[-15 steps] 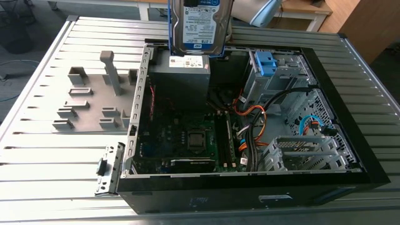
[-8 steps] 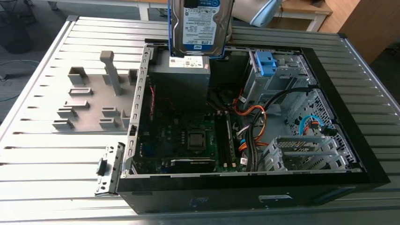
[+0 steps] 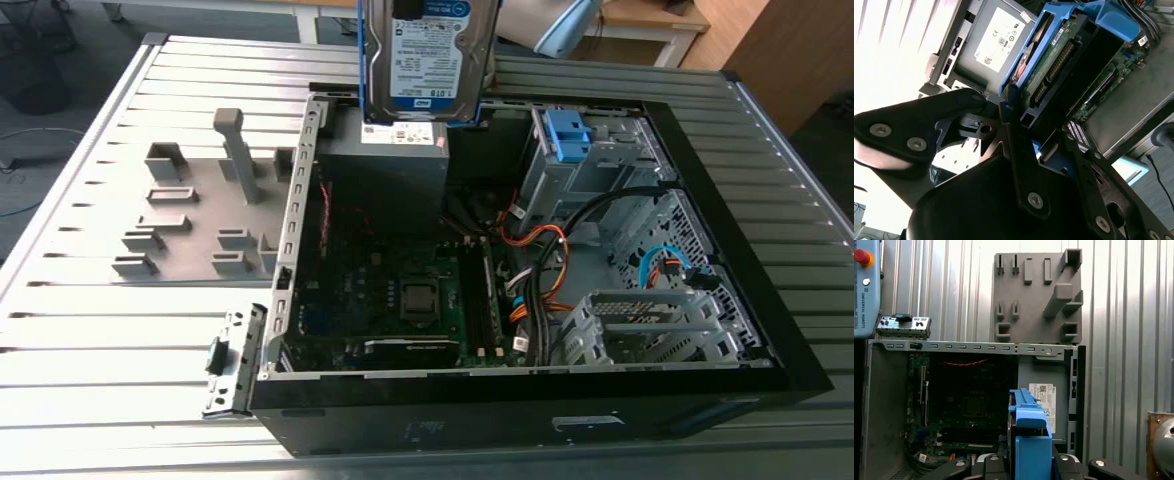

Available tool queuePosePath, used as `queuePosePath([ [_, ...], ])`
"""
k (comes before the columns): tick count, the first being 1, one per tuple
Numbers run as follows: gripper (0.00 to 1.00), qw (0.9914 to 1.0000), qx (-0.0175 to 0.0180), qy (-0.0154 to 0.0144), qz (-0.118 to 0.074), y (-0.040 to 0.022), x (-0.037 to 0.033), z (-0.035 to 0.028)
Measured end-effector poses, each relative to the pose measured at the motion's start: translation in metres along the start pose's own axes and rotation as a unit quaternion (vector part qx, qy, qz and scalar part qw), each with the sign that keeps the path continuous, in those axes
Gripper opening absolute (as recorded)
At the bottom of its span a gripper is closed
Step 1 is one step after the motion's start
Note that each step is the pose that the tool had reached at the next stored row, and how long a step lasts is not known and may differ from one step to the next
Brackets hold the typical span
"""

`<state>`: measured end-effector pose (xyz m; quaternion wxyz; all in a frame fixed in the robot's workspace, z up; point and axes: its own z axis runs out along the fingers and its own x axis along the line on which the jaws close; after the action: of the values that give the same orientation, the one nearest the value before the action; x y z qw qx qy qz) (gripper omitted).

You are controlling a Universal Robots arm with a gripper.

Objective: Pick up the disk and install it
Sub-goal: 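Pick up the disk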

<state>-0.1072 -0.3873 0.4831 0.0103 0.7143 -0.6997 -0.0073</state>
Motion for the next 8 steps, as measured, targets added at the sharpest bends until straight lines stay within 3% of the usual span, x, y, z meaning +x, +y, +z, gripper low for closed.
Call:
queuePosePath([
  [8, 0.36, 1.00000, 0.0000, 0.0000, 0.000, 0.0001, 0.0058, 0.0003],
])
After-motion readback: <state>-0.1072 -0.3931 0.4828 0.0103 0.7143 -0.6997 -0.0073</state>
